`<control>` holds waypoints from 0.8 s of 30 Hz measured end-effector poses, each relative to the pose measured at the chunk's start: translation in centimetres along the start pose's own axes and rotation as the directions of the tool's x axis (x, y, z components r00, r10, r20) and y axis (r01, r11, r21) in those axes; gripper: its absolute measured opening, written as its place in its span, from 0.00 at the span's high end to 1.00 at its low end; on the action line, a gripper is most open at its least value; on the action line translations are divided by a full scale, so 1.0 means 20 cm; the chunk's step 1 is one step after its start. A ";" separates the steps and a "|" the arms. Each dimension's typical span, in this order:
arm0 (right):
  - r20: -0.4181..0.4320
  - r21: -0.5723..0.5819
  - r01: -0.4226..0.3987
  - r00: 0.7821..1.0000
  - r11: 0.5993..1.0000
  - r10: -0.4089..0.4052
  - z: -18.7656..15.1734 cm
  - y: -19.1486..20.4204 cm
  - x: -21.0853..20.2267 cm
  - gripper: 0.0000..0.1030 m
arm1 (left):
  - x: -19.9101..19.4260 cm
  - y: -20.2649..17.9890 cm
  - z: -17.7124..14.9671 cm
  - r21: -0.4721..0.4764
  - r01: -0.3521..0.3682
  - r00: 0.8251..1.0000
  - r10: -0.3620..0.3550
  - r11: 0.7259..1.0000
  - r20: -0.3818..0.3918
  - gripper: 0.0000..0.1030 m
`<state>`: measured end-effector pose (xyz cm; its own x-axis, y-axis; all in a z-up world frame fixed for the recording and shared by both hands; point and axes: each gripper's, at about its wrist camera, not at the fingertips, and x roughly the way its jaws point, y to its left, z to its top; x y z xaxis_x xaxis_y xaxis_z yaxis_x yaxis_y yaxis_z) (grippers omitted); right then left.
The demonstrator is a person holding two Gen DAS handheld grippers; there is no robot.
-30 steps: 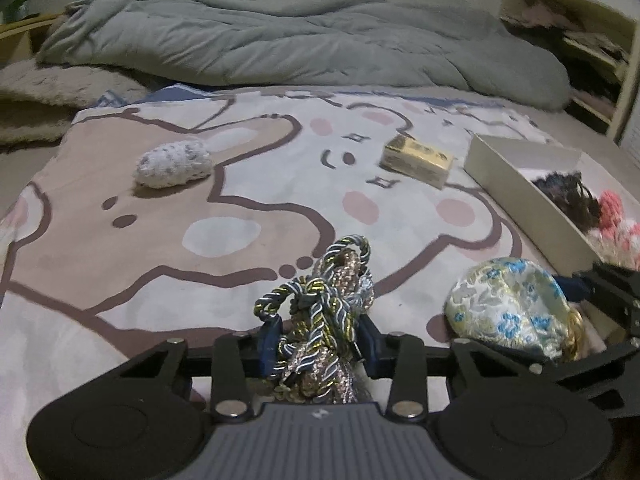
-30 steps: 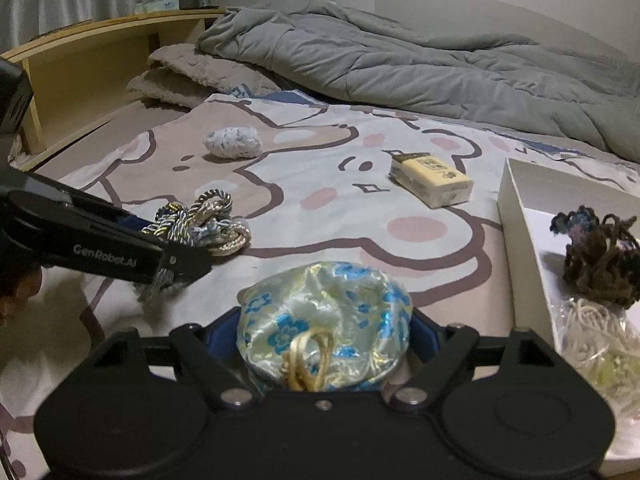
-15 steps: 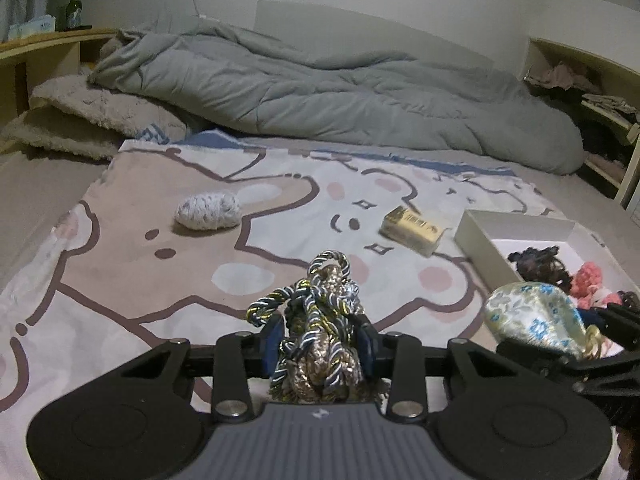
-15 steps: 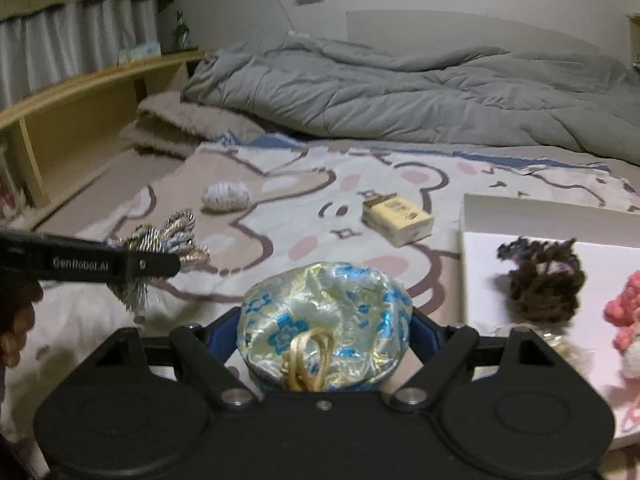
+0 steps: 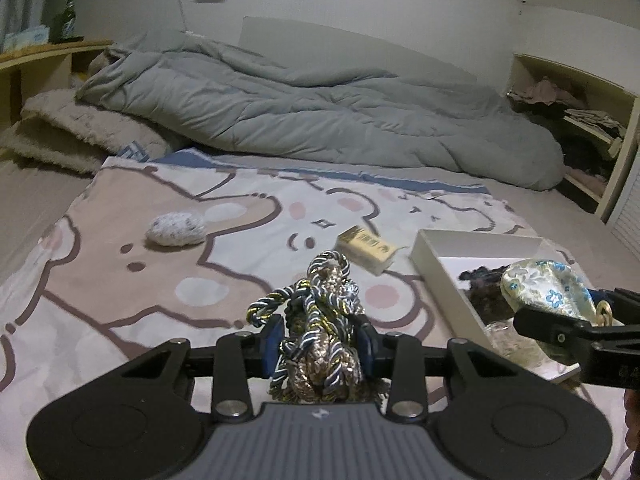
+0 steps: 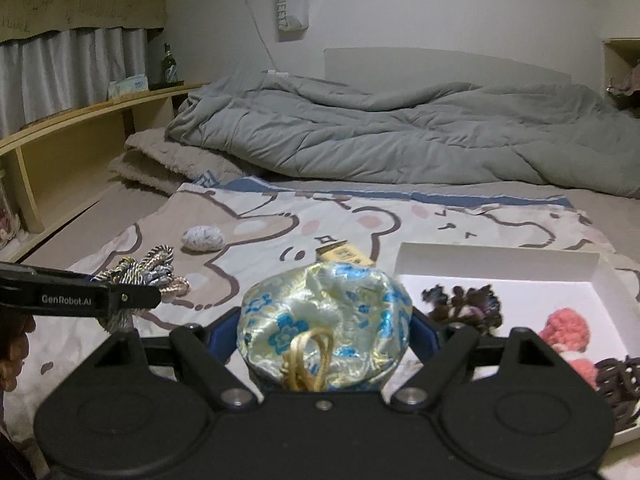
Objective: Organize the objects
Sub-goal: 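Carry the rope cord and silk pouch into the white tray with both grippers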
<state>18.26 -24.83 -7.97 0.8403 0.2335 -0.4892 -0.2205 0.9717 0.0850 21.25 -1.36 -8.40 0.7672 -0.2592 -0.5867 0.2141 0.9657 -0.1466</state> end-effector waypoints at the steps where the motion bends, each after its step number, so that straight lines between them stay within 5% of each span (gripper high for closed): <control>1: 0.002 0.000 0.003 1.000 1.000 -0.003 0.01 -0.02 -0.01 0.18 | 0.00 -0.02 0.01 0.003 0.005 1.000 -0.005 1.000 0.001 0.62; 14: 0.012 0.052 0.072 0.997 0.996 -0.072 0.14 -0.40 -0.12 0.18 | 0.21 -0.37 0.22 0.078 0.077 0.997 -0.079 0.994 0.020 0.62; 24: 0.001 0.104 0.174 0.985 0.979 -0.175 0.19 -0.78 -0.08 0.18 | 0.50 -0.67 0.32 0.130 0.109 0.994 -0.105 0.986 -0.038 0.62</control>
<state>22.23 -40.18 -5.10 0.8665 0.0600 -0.4956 -0.0184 0.9959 0.0883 29.90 -16.88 -7.19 0.7172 -0.3583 -0.5977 0.3730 0.9219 -0.1051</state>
